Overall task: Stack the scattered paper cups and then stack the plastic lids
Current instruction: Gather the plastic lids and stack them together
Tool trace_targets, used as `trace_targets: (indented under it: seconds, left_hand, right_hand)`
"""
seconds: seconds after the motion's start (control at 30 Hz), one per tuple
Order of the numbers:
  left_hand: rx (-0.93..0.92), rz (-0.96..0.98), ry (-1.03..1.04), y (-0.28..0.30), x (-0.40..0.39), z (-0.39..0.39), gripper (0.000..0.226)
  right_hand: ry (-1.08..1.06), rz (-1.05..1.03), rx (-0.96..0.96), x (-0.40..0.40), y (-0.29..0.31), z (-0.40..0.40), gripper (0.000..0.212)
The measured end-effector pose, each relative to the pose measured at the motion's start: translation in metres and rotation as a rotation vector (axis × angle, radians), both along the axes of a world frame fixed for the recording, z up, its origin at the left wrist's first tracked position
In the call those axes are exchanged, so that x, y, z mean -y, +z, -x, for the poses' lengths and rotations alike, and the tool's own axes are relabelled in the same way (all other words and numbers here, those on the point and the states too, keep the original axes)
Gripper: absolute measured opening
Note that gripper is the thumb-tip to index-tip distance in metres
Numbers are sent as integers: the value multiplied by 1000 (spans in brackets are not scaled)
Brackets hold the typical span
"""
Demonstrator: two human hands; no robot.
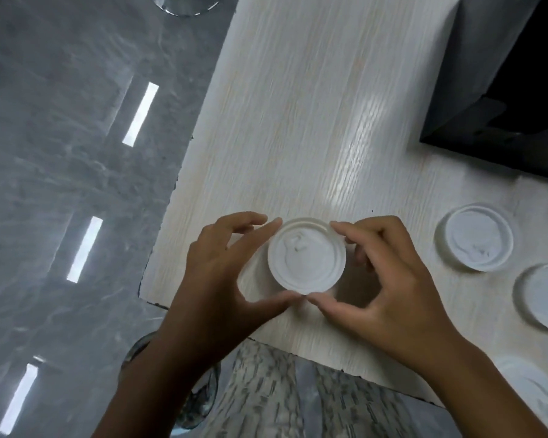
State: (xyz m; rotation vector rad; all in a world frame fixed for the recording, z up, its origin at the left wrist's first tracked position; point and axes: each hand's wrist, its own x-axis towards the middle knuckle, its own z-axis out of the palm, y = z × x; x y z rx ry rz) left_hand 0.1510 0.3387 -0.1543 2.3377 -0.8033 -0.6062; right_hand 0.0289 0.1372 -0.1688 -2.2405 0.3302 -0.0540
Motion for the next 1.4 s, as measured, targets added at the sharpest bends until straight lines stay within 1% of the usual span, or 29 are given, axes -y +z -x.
trace_targets:
  seconds: [0.07, 0.17, 0.27, 0.4, 0.47, 0.53, 0.6, 0.7, 0.8, 0.87, 0.93, 1.03, 1.17, 1.3, 1.4]
  left_hand:
    - [-12, -9, -14, -1, 2, -1, 89]
    - [-17, -40, -32, 3, 5, -2, 98]
    - [5, -13, -20, 16, 13, -2, 104]
    - [61, 115, -21, 40, 54, 7, 96]
    - [52, 173, -80, 44, 83, 14, 90]
    - [23, 183, -165, 42, 111, 22, 87]
    - [-9, 147, -238, 33, 136, 30, 88]
    - [-51, 55, -290, 10, 164, 39, 95]
    - [-50, -31, -335, -12, 183, 44, 98]
    - [-34, -75, -357, -20, 193, 47, 99]
    - [-1, -81, -368, -23, 200, 50, 97]
    - [26, -63, -379, -25, 206, 52, 91]
    - [-9, -37, -355, -18, 200, 51, 86]
    - [24, 38, -314, 11, 178, 48, 77]
    - [48, 19, -306, 42, 146, 41, 80]
  right_hand:
    - [-14, -16, -31, 0, 0, 2, 82]
    - [-23, -77, -75, 0, 4, 6, 90]
    - [-87, -124, -57, 12, 13, 18, 91]
    - [-257, -29, 2, 55, 30, 44, 83]
    - [-310, 41, -5, 80, 36, 60, 83]
    - [-338, 101, -37, 101, 37, 75, 85]
    - [-355, 149, -97, 117, 32, 88, 88]
    - [-348, 225, -194, 133, 18, 97, 91]
    - [-315, 270, -332, 142, 3, 95, 100]
    - [-277, 287, -377, 144, -4, 91, 102]
    - [-251, 290, -371, 144, -9, 87, 101]
    - [-238, 287, -325, 145, -12, 80, 91]
    - [-203, 290, -249, 143, -5, 78, 86]
    - [-147, 295, -164, 128, 17, 73, 87]
    - [-86, 267, -91, 108, 42, 62, 88]
